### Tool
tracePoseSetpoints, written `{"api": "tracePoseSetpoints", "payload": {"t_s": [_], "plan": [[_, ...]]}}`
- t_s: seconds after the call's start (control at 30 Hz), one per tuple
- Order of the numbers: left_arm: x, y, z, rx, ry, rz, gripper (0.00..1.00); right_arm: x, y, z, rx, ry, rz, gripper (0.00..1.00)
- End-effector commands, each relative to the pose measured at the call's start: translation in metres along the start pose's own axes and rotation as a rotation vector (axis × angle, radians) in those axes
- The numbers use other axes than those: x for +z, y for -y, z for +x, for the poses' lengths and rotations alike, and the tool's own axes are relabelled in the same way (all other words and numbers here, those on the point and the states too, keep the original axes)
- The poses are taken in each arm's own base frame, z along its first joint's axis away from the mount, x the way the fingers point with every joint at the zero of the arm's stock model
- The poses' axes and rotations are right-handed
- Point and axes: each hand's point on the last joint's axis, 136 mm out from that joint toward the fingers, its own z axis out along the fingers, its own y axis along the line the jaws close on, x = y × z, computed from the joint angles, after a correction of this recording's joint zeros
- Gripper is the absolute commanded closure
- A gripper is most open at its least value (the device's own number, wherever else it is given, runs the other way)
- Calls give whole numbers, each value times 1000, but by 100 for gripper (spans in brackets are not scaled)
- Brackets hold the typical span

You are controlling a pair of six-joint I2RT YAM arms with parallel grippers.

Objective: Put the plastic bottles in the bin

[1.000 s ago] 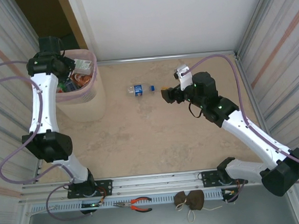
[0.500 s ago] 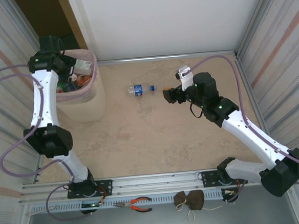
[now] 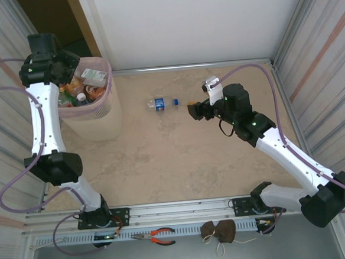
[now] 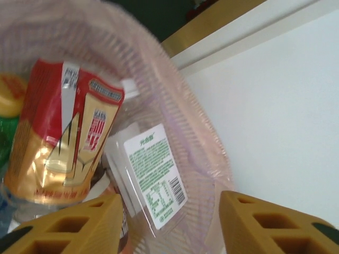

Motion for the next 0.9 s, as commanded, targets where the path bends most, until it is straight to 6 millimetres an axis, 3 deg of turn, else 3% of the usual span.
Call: {"api": "tracePoseSetpoints", "payload": {"t_s": [0.0, 0.23, 0.43, 0.6, 0.87], "plan": [[9, 12, -18, 107, 8, 76, 55, -1, 0, -7, -2, 28, -4, 17], [58, -12, -20, 116, -77, 45, 60, 2, 0, -5, -1, 21, -5, 17], [84, -48, 1, 93, -155, -57, 63, 4, 1, -3, 4, 15, -1, 17], [72, -55, 3, 92, -137, -75, 64, 0, -1, -6, 3, 23, -4, 17], [23, -33, -18, 142, -31, -12, 60, -7, -4, -12, -2, 33, -3, 17]]}}
